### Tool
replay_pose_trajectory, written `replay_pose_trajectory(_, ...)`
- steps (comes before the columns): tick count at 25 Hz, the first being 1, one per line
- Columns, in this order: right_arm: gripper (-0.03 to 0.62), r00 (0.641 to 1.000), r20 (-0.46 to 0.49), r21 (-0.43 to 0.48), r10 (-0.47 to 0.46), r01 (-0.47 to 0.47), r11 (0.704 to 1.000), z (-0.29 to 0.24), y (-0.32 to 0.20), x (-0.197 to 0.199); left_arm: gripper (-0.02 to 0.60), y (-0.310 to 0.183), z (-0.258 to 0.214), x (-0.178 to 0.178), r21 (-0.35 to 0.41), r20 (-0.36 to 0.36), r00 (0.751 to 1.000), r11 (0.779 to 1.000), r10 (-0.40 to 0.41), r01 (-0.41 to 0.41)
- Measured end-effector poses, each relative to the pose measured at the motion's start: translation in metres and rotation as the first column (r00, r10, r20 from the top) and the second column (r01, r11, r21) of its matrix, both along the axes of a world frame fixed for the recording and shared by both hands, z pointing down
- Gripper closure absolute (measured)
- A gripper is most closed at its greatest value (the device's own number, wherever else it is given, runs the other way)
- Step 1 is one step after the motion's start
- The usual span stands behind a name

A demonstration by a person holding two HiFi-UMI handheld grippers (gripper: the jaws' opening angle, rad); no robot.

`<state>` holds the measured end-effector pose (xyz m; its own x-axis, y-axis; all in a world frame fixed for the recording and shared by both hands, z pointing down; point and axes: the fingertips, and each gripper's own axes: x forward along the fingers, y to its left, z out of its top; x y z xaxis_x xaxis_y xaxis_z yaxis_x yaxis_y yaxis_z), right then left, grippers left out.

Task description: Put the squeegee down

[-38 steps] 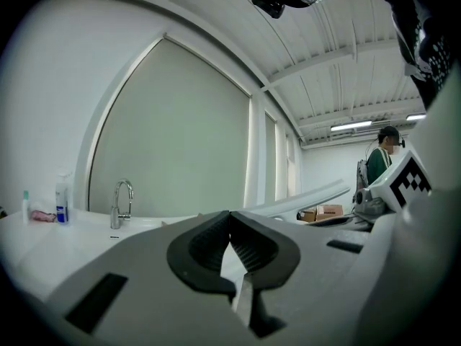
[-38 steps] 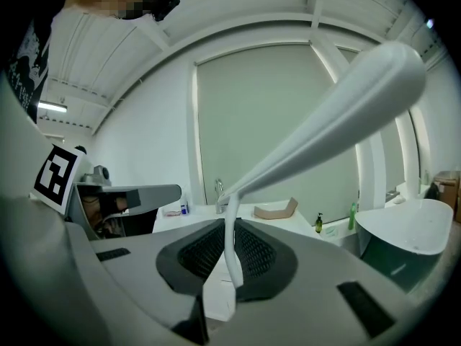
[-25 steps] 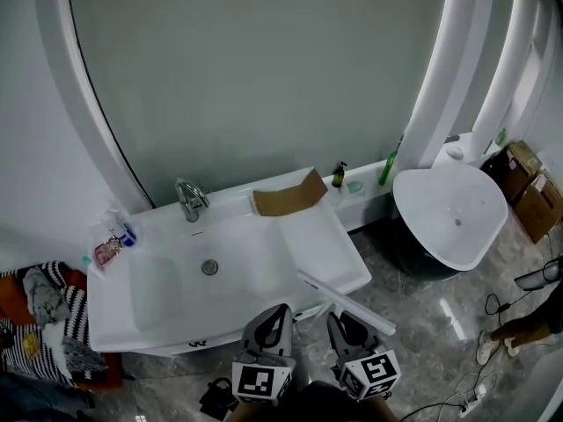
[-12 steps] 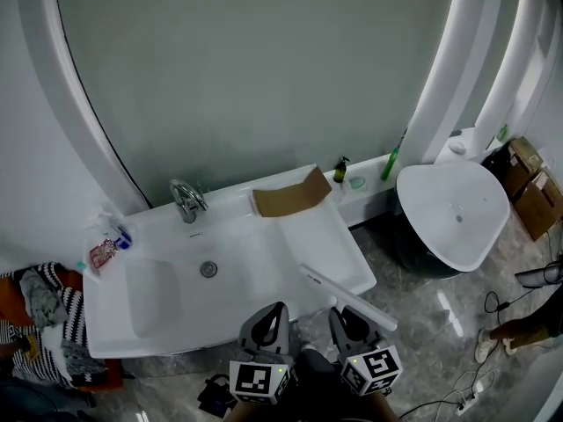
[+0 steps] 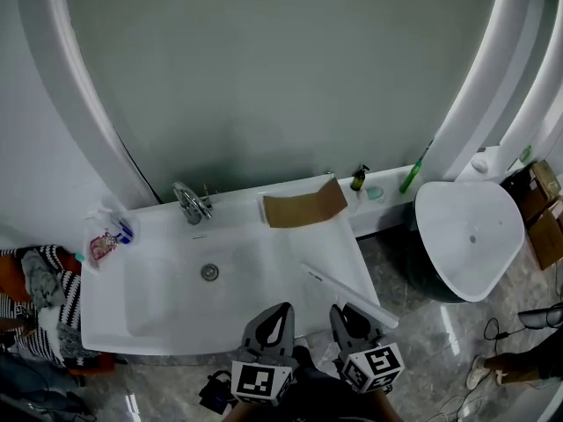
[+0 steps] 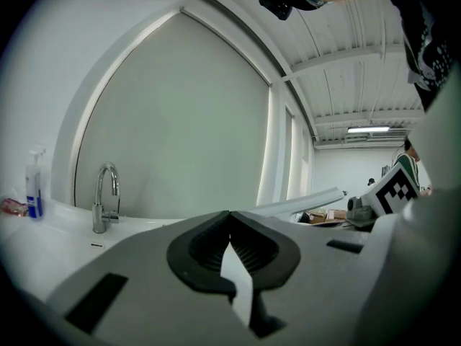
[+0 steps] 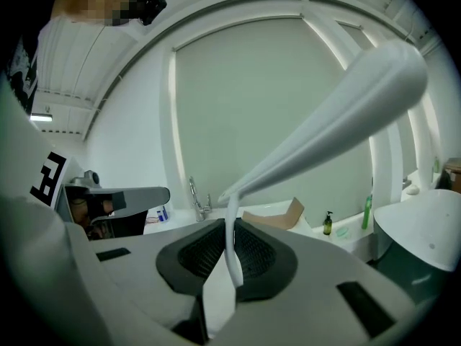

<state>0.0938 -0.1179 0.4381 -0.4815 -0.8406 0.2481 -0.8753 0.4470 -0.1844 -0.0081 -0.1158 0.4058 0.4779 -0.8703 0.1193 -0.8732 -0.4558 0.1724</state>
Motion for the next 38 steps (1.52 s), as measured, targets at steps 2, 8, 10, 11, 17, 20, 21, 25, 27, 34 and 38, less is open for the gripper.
replay_pose_trajectory(2,0.54,1.0,0.004,-0.006,-0.022,0.022,1.0,0.002,-0.013,0.005,0.577,-0.008,0.002,0.008,-0.007,-0.004,1.0,1.0,-0.012,0.012)
replay_pose_trajectory(8,0.54,0.997,0.02,-0.022,-0.076,0.076,0.997,0.006,-0.044,0.023,0.577,-0.033,0.001,0.027,0.008,0.006,0.999,0.999,-0.047,0.047)
replay_pose_trajectory(10,0.54,0.995,0.036,-0.034,-0.096,0.097,0.995,0.007,-0.05,0.027,0.577,-0.039,0.001,0.029,0.014,-0.004,0.997,0.997,-0.075,0.075)
replay_pose_trajectory(11,0.54,0.994,0.042,-0.038,-0.106,0.107,0.994,0.008,-0.053,0.028,0.576,-0.042,0.002,0.029,0.011,-0.006,0.996,0.996,-0.09,0.09)
replay_pose_trajectory(17,0.54,0.99,0.049,-0.035,-0.133,0.135,0.99,0.01,-0.068,0.033,0.577,-0.052,0.013,0.029,-0.01,0.013,0.992,0.992,-0.129,0.129)
replay_pose_trajectory(20,0.542,0.989,0.061,-0.043,-0.136,0.139,0.989,0.011,-0.073,0.034,0.577,-0.055,0.013,0.027,-0.016,0.023,0.991,0.991,-0.135,0.136)
replay_pose_trajectory(21,0.542,0.989,0.066,-0.046,-0.135,0.139,0.989,0.012,-0.074,0.034,0.577,-0.057,0.013,0.027,-0.017,0.026,0.991,0.991,-0.135,0.135)
replay_pose_trajectory(25,0.542,0.99,0.075,-0.057,-0.124,0.128,0.99,0.014,-0.08,0.031,0.577,-0.065,0.011,0.026,-0.013,0.033,0.993,0.993,-0.115,0.116)
replay_pose_trajectory(27,0.542,0.99,0.085,-0.068,-0.111,0.117,0.991,0.014,-0.084,0.03,0.577,-0.069,0.01,0.024,-0.01,0.031,0.994,0.994,-0.104,0.104)
replay_pose_trajectory(34,0.542,0.99,0.113,-0.088,-0.083,0.093,0.992,0.005,-0.094,0.024,0.577,-0.087,-0.002,0.016,-0.003,0.025,0.996,0.997,-0.083,0.083)
replay_pose_trajectory(38,0.542,0.989,0.121,-0.099,-0.086,0.098,0.99,0.004,-0.098,0.021,0.577,-0.092,-0.001,0.019,-0.006,0.03,0.998,0.998,-0.06,0.06)
